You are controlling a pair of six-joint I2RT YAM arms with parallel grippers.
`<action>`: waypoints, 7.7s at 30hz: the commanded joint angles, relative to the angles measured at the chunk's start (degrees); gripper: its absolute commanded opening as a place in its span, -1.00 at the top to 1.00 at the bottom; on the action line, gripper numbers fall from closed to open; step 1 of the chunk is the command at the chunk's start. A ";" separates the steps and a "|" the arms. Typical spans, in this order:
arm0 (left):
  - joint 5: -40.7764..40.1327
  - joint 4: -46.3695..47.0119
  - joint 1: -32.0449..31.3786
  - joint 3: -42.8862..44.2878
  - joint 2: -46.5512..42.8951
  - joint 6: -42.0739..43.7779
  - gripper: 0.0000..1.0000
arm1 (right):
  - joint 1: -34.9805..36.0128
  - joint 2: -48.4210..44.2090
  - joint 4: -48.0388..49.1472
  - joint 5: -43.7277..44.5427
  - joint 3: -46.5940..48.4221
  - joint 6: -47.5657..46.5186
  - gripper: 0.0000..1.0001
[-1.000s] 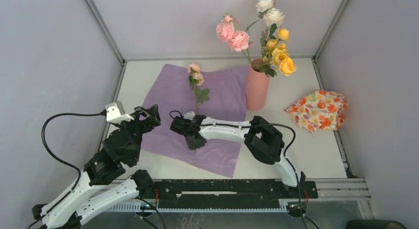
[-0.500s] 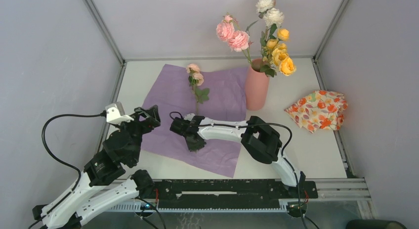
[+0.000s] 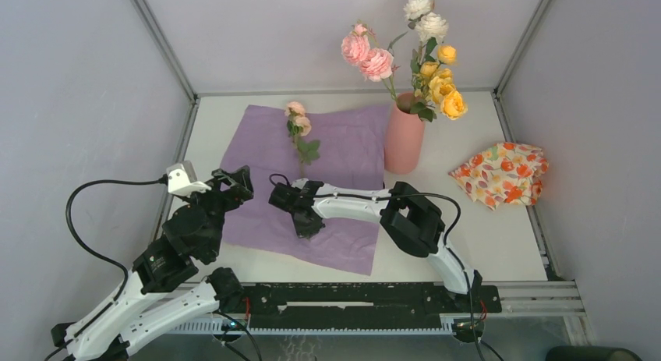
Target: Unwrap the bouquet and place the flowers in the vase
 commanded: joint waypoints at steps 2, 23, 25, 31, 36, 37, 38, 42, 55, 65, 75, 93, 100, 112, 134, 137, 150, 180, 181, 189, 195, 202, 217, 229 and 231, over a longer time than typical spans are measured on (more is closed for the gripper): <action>1.17 1.09 0.41 -0.67 0.19 -0.91 -0.71 | -0.76 -0.71 0.88 0.37 -3.59 0.87 1.00; 24.13 4.65 8.66 -3.44 7.21 -7.74 -0.83 | -6.30 -20.19 17.32 -11.52 -16.86 -3.76 1.00; 32.38 7.63 12.52 -5.78 8.07 -10.57 -0.83 | -7.04 -21.56 18.67 -13.64 -18.23 -4.21 1.00; 54.17 20.30 21.75 -13.50 11.53 -16.64 -0.82 | -7.50 -24.92 19.72 -14.23 -20.66 -6.17 1.00; 65.40 27.76 23.58 -17.45 15.37 -19.49 -0.83 | -8.80 -27.24 22.37 -16.83 -23.91 -5.42 1.00; 67.62 29.32 23.81 -18.34 16.32 -20.43 -0.84 | -9.04 -27.55 22.84 -17.24 -24.39 -5.33 1.00; 69.48 30.63 24.06 -19.08 17.36 -21.55 -0.84 | -9.22 -27.73 23.10 -17.39 -24.60 -5.35 1.00; 73.70 32.98 24.30 -21.74 20.38 -24.49 -0.84 | -9.60 -28.38 23.33 -17.07 -25.49 -5.32 1.00; 78.48 37.13 27.03 -33.16 15.69 -32.76 -0.87 | -10.67 -29.91 24.97 -17.06 -27.41 -4.87 1.00; 78.55 41.80 27.78 -35.40 18.98 -37.50 -0.86 | -10.33 -29.62 25.59 -17.63 -27.42 -4.76 1.00; 80.61 52.49 30.15 -35.18 32.57 -39.10 -0.83 | -9.22 -30.62 25.53 -17.65 -27.41 -4.51 1.00; 83.98 64.41 31.33 -31.34 50.08 -39.78 -0.06 | -7.66 -29.22 26.18 -18.38 -27.42 -4.25 1.00; 78.27 51.76 32.17 -31.08 41.48 -35.64 -0.02 | -7.58 -27.22 25.08 -18.05 -27.40 -5.66 1.00; 53.62 7.94 33.02 -17.85 17.82 -20.91 -0.56 | -6.11 -16.97 19.88 -8.91 -22.10 -7.94 0.55; 56.17 7.07 35.59 -21.09 15.28 -20.93 -0.56 | -3.58 -6.10 12.77 -3.00 -11.34 -9.75 0.31; 56.59 7.02 36.07 -21.47 15.01 -20.89 -0.56 | -3.51 -4.64 12.54 -2.91 -11.38 -9.52 0.49; 63.13 12.95 37.43 -24.21 15.64 -21.92 -0.57 | -3.45 -7.96 11.43 -0.75 -11.85 -9.81 1.00; 78.57 49.14 38.62 -32.86 37.76 -30.54 0.41 | -5.33 -20.54 20.29 -19.60 -16.26 -7.69 1.00; 78.99 49.41 38.60 -32.86 38.08 -30.47 0.51 | -5.36 -20.53 20.33 -19.61 -16.26 -7.75 1.00; 78.16 45.78 38.64 -31.86 37.01 -27.74 0.99 | -5.42 -20.66 19.98 -19.19 -16.26 -7.87 1.00; 76.53 41.54 38.64 -31.57 33.84 -24.24 1.00 | -6.55 -23.63 18.75 -16.39 -16.45 -8.35 0.68; 76.41 39.11 38.65 -32.90 27.49 -20.96 1.00 | -9.56 -25.74 20.95 -17.94 -16.70 -7.29 0.51; 78.22 34.92 38.38 -36.71 8.29 -20.61 1.00 | -15.12 -21.54 35.91 -28.14 -15.07 -3.91 0.29; 78.50 35.71 36.80 -37.65 6.65 -22.07 1.00 | -16.11 -15.89 41.14 -30.87 -8.68 -1.63 0.28; 77.97 35.79 36.35 -37.81 6.87 -22.36 1.00 | -16.11 -14.51 41.33 -30.97 -7.29 -1.38 0.28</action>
